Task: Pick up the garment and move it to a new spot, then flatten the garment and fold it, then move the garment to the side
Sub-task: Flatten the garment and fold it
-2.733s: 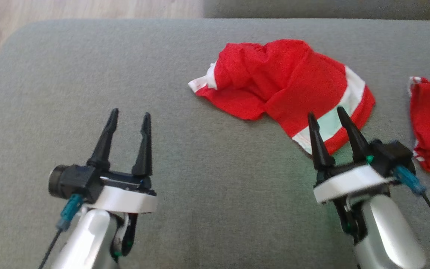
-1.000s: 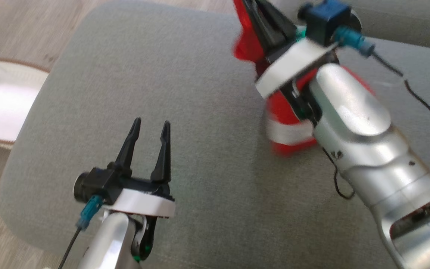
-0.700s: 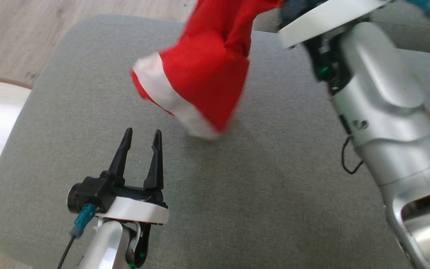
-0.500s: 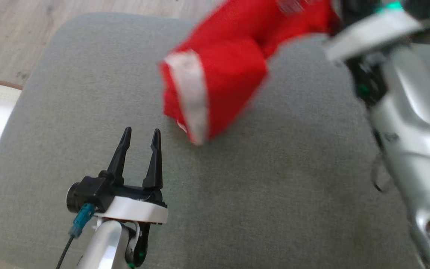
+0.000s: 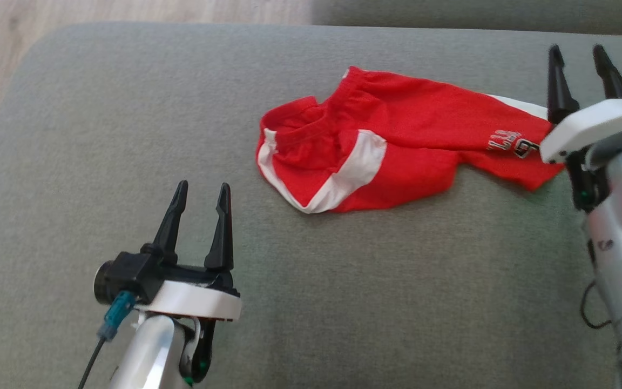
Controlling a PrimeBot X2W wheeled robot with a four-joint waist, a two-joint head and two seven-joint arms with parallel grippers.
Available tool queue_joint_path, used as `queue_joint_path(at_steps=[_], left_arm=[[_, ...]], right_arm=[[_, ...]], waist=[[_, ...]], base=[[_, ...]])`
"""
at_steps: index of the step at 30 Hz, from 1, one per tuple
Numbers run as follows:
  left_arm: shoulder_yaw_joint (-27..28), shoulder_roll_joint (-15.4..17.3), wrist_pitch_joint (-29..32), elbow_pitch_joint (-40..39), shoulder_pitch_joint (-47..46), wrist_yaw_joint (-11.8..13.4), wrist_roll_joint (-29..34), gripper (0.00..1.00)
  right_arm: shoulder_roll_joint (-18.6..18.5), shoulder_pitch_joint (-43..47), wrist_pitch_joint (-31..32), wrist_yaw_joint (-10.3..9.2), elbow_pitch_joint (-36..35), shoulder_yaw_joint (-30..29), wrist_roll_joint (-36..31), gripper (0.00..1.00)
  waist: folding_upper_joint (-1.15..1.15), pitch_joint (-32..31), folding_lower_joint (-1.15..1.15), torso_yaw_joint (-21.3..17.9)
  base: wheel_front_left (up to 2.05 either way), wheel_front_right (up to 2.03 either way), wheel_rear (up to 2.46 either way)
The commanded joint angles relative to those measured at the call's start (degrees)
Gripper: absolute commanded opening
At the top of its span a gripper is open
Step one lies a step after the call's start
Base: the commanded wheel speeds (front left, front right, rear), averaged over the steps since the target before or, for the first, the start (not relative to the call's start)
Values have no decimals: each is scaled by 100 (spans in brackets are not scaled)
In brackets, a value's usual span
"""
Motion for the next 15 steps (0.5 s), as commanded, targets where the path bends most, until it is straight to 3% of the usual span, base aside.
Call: queue_joint_path(at_steps=[1,8,15], left_arm=[[213,40,-55,-157,-234,-14,76,100],[325,40,-55,-216,-200,-32,131,100],[420,40,-55,-294,-70,-59,208,100]], right_arm=[[118,-69,-150,39,-335,20,-82,100],[568,712,-328,39,-1583,121,-220,100],[972,2392,-244,39,-3214,183,-374,100]], waist=[[0,-48,0,-122],[0,-183,0,-390],[0,-273,0,-591]], base=[[0,0,0],[0,0,0],[0,0,0]])
